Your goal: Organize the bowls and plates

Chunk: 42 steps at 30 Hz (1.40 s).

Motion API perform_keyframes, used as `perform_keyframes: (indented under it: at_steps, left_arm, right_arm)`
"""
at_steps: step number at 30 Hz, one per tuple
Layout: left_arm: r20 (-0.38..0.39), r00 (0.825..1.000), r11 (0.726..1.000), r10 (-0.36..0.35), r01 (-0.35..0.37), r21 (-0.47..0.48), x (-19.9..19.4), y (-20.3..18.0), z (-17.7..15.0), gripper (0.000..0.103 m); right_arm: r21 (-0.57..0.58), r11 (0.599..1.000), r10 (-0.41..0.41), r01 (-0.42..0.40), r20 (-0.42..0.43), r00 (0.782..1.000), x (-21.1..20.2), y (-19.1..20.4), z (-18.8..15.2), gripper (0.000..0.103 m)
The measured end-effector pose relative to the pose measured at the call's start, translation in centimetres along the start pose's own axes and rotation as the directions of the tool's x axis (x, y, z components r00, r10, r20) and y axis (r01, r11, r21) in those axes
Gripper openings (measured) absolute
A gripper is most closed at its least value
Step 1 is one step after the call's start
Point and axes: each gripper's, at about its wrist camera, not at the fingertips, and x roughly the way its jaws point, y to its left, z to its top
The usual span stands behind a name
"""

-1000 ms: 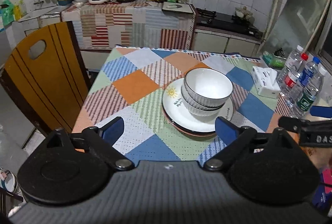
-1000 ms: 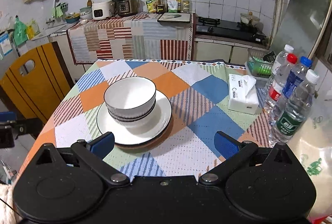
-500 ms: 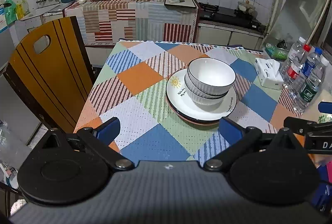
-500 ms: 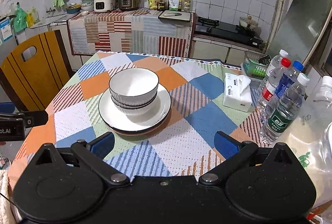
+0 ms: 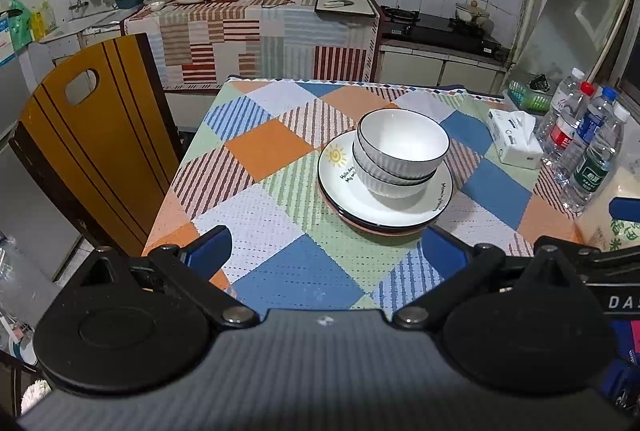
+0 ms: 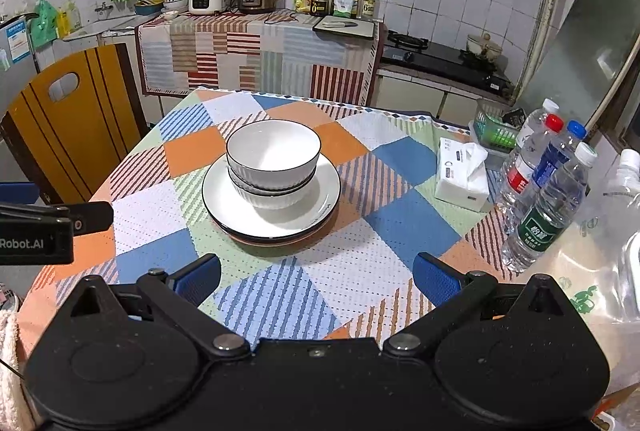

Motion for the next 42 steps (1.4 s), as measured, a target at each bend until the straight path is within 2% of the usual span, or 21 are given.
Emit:
perform_keyframes:
  at_steps: [9,18,23,31,34,42]
  left_arm:
    - [0.026,1.0,1.0,0.002,-0.003,0.014,-0.4,-0.5,-0.2,0.103]
    - [0.015,1.0,0.999,0.027,-0.028,0.017,-0.3,-0.7,-0.5,0.103]
    - [0.033,0.993,0.993,0.112,-0.113,0.029,-0.1,-1.1,-0.8,0.103]
    - [0.036,0.994,0.993,0.101,-0.103,0.05,-0.3,-1.3,-0.9,0.103]
    - [0.027,0.997,0.996,0.071,-0.072,0.052,-0.3,-1.4,-1.0,0.103]
    - [0.029,0.997,0.996,0.067,-0.068,0.054,-0.3,-1.6,-1.1,0.103]
  right_arm:
    - [0.02,1.0,-0.01,0.01,0.001,1.0,0.3,-0.4,-0.2,0.103]
    - [0.043,0.999,-0.026,0.027,-0.003,1.0,0.5,-0.7,-0.5,0.103]
    - [0.056,0.998,-0.031,0.031,-0.001,1.0,0.4,-0.9,-0.6,0.103]
    - [0.05,0.998,-0.026,0.027,-0.014,1.0,0.7,-0.8,-0.9,0.103]
    - [0.051,0.998,-0.025,0.026,-0.015,1.0,0.7,-0.8,-0.9,0.103]
    - [0.053,0.998,-0.026,0.027,-0.017,1.0,0.7,-0.8,-1.0,0.103]
